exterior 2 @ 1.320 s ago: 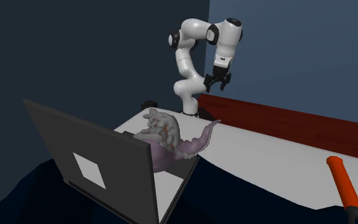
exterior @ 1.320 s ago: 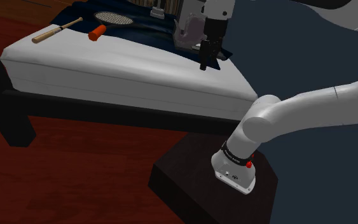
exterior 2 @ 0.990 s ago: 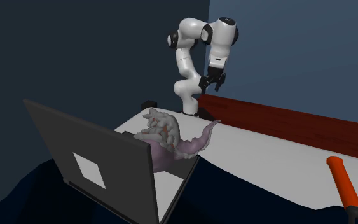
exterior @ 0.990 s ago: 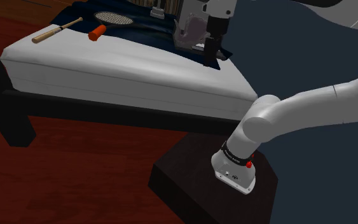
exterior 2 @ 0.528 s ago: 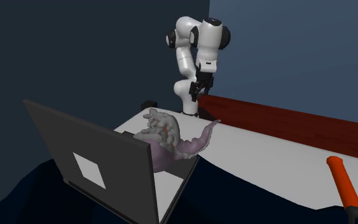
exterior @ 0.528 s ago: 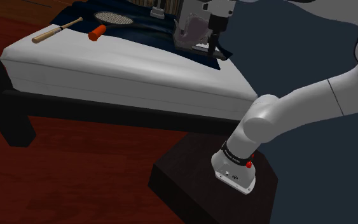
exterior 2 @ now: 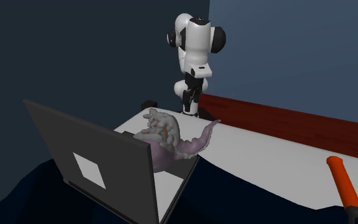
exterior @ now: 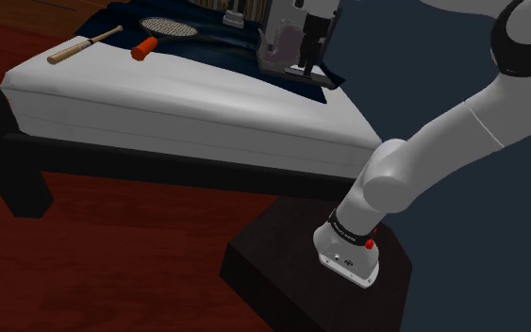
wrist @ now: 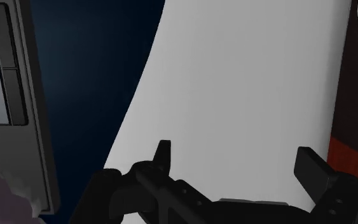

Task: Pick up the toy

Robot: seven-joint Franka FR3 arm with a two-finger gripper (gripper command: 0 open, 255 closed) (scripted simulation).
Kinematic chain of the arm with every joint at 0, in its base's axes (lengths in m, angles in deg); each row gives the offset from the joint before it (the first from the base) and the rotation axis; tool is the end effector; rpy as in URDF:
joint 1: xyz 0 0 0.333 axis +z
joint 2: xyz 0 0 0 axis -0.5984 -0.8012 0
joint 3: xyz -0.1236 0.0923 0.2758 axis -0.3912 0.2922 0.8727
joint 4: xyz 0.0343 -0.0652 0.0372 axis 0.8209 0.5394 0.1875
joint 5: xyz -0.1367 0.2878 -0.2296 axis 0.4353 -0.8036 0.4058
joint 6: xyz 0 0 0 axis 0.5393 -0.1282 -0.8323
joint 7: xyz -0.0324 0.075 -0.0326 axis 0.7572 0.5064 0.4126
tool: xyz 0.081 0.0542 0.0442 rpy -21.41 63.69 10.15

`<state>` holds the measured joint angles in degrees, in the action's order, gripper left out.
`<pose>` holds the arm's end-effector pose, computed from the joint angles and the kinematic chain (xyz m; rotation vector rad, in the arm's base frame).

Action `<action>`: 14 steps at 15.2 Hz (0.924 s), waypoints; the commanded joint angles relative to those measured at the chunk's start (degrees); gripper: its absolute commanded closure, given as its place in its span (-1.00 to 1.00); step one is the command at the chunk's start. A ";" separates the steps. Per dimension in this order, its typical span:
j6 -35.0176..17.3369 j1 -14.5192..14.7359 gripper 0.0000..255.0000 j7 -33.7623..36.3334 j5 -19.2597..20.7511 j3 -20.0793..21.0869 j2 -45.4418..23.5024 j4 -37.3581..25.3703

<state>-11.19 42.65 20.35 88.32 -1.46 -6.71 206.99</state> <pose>0.4061 -0.1774 0.5623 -2.9352 -1.1002 0.0959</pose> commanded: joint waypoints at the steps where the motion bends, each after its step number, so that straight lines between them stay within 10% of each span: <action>1: -0.72 1.09 -1.00 -6.73 -1.31 -2.63 -4.34 -4.28; 8: -1.12 2.30 -1.00 -29.80 -11.42 -9.84 -22.11 -21.10; 14: 4.44 -3.34 -1.00 -47.44 -23.44 -10.23 -39.80 -41.33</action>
<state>-8.02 40.78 -23.73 67.12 -11.79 -43.25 169.63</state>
